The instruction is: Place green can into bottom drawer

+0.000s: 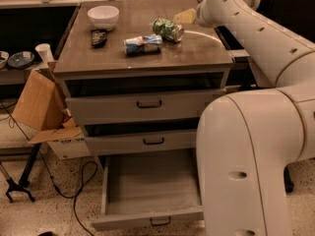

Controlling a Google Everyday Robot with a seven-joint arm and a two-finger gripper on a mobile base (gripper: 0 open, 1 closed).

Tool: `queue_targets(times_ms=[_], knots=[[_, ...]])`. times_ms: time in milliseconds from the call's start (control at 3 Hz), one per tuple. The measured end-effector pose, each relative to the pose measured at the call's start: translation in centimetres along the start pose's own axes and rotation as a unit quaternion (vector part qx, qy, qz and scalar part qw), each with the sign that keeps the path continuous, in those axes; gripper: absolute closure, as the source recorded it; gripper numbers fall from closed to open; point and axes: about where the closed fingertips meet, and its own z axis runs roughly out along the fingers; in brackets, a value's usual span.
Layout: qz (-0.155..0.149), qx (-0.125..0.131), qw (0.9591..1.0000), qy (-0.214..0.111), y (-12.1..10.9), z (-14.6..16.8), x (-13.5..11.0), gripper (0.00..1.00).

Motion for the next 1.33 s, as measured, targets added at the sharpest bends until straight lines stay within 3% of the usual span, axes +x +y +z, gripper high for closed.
queue_targets(times_ms=[333, 1000, 1333], knots=[[-0.003, -0.021, 0.9998, 0.002, 0.2, 0.0, -0.1, 0.0], [-0.029, -0.085, 0.9957, 0.023, 5.3, 1.9, 0.7, 0.0], [-0.033, -0.097, 0.9942, 0.032, 6.7, 2.9, 1.1, 0.0]])
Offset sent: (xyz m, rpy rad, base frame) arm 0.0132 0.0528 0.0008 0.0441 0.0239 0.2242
